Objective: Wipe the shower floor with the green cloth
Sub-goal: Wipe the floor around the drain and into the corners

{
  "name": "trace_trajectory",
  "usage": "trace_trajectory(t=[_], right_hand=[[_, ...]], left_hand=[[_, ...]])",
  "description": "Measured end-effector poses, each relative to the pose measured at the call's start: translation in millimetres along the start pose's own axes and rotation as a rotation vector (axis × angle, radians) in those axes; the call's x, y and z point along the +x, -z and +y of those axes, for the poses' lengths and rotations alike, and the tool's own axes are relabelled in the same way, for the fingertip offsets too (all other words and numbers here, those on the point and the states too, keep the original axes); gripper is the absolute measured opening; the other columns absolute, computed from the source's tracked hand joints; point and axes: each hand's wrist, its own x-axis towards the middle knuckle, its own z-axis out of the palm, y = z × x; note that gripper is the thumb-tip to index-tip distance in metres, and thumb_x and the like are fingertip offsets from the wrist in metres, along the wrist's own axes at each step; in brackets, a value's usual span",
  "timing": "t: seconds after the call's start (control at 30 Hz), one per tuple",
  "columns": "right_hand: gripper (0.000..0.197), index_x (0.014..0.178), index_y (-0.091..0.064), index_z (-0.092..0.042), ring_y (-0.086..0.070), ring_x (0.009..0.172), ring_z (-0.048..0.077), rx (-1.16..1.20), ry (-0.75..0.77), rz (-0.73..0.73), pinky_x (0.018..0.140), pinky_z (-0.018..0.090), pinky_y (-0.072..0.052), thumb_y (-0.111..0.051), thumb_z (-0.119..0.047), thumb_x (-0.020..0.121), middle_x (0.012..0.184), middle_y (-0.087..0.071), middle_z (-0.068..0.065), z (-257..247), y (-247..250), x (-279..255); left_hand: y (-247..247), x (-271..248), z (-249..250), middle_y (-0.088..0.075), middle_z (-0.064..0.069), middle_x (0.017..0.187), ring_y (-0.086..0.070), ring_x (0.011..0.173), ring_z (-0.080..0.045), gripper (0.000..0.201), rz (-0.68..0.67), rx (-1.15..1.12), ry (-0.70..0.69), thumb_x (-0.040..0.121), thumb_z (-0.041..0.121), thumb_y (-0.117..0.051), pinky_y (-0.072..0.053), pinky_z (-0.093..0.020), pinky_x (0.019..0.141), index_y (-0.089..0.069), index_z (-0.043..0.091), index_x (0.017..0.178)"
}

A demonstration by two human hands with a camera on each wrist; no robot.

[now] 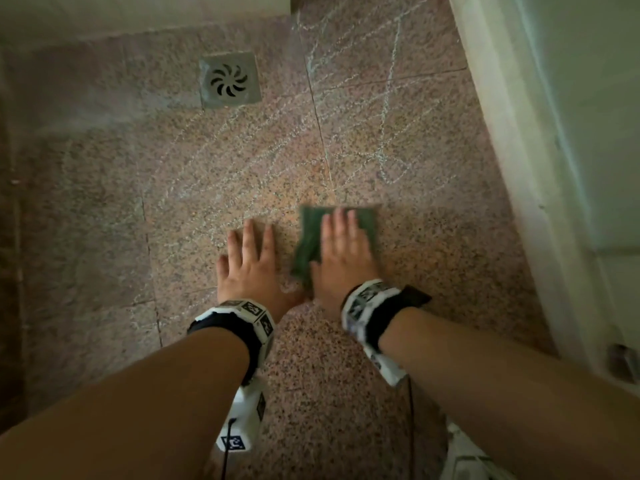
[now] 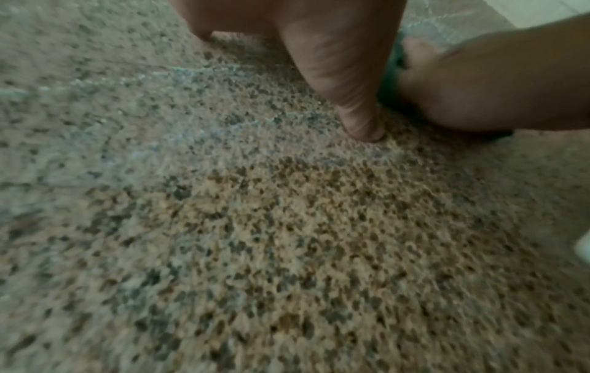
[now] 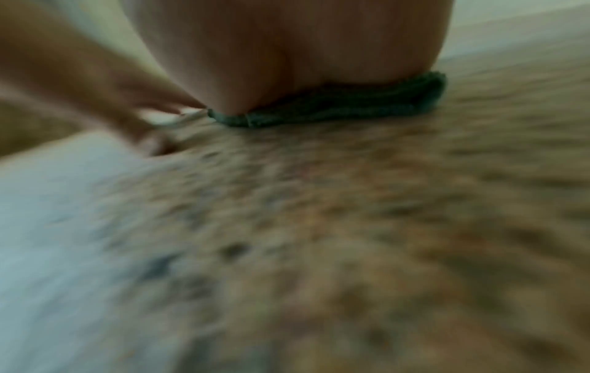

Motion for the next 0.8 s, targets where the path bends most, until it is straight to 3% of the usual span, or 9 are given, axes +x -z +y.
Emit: trace_trajectory(t=[0.07, 0.13, 0.2, 0.3, 0.47, 0.53, 0.6, 0.7, 0.8], right_hand=[[0.078, 0.153, 0.014, -0.010, 0.020, 0.148, 0.028, -0.020, 0.119, -0.056, 0.122, 0.044, 0.003, -0.030, -0.044, 0.099, 0.161, 0.021, 0.010, -10.1, -7.5, -11.1], [0.074, 0.152, 0.018, -0.012, 0.022, 0.147, 0.026, -0.103, 0.128, -0.069, 0.122, 0.044, 0.003, -0.023, -0.045, 0.101, 0.159, 0.025, 0.009, 14.0, -6.9, -14.5], [0.070, 0.150, 0.019, -0.005, 0.018, 0.148, 0.032, -0.179, -0.066, -0.027, 0.122, 0.048, 0.001, -0.011, -0.044, 0.100, 0.157, 0.023, 0.018, 62.4, -0.9, -12.6], [0.074, 0.153, 0.012, -0.005, 0.011, 0.149, 0.031, 0.048, -0.526, 0.027, 0.122, 0.041, 0.003, -0.021, -0.045, 0.101, 0.161, 0.016, 0.017, 126.5, 27.1, -2.5], [0.078, 0.155, 0.009, -0.008, 0.011, 0.149, 0.030, 0.199, -0.783, 0.102, 0.121, 0.042, -0.005, -0.033, -0.045, 0.099, 0.162, 0.014, 0.011, 134.9, 51.5, 53.6], [0.080, 0.154, 0.011, -0.005, 0.012, 0.149, 0.034, 0.126, -0.702, 0.062, 0.121, 0.045, -0.004, -0.029, -0.046, 0.098, 0.162, 0.015, 0.016, 123.4, 54.4, 65.4], [0.080, 0.152, 0.017, -0.005, 0.015, 0.148, 0.036, 0.061, -0.477, -0.002, 0.121, 0.049, 0.000, -0.025, -0.047, 0.098, 0.160, 0.020, 0.018, 86.1, 52.0, 64.3], [0.084, 0.153, 0.016, -0.010, 0.022, 0.147, 0.031, 0.054, -0.078, -0.030, 0.120, 0.046, 0.007, -0.033, -0.047, 0.096, 0.160, 0.023, 0.012, 7.8, 24.6, 40.3], [0.084, 0.155, 0.011, -0.015, 0.020, 0.148, 0.024, -0.003, 0.083, -0.080, 0.121, 0.042, 0.004, -0.038, -0.049, 0.096, 0.162, 0.020, 0.006, -17.3, 5.5, 14.5]], left_hand=[[2.9, 3.8, -4.4, 0.028, -0.002, 0.160, 0.023, 0.147, -0.031, 0.129, 0.003, 0.001, 0.004, 0.066, 0.085, -0.055, 0.001, -0.052, 0.121, 0.021, 0.027, 0.153], [8.4, 6.7, -8.2, 0.029, -0.001, 0.160, 0.023, 0.147, -0.031, 0.135, -0.016, 0.015, -0.014, 0.063, 0.085, -0.061, 0.000, -0.052, 0.121, 0.023, 0.028, 0.152], [12.0, 8.7, -10.0, 0.031, -0.001, 0.159, 0.024, 0.147, -0.031, 0.135, -0.039, 0.024, -0.018, 0.065, 0.081, -0.064, -0.002, -0.052, 0.121, 0.025, 0.027, 0.152], [11.5, 11.0, -7.9, 0.034, -0.001, 0.157, 0.026, 0.146, -0.031, 0.132, -0.053, 0.030, 0.000, 0.070, 0.075, -0.066, -0.002, -0.052, 0.121, 0.025, 0.026, 0.152], [8.3, 13.3, -4.8, 0.035, -0.003, 0.157, 0.026, 0.145, -0.034, 0.133, -0.056, 0.018, 0.011, 0.071, 0.071, -0.069, -0.004, -0.055, 0.120, 0.027, 0.024, 0.150], [9.6, 13.9, -5.4, 0.034, -0.004, 0.157, 0.026, 0.145, -0.034, 0.133, -0.046, 0.018, 0.008, 0.071, 0.071, -0.069, -0.004, -0.055, 0.120, 0.027, 0.024, 0.150], [10.3, 11.2, -5.2, 0.034, -0.004, 0.157, 0.026, 0.145, -0.034, 0.133, -0.050, 0.013, 0.006, 0.070, 0.072, -0.068, -0.004, -0.055, 0.120, 0.026, 0.024, 0.151], [12.7, 12.2, -1.7, 0.030, -0.004, 0.159, 0.025, 0.146, -0.034, 0.131, -0.049, 0.003, 0.016, 0.069, 0.076, -0.065, -0.004, -0.055, 0.120, 0.023, 0.025, 0.152], [15.2, 11.2, -0.5, 0.026, -0.004, 0.160, 0.022, 0.147, -0.034, 0.125, -0.041, -0.014, 0.020, 0.072, 0.074, -0.063, -0.006, -0.056, 0.120, 0.017, 0.025, 0.155]])
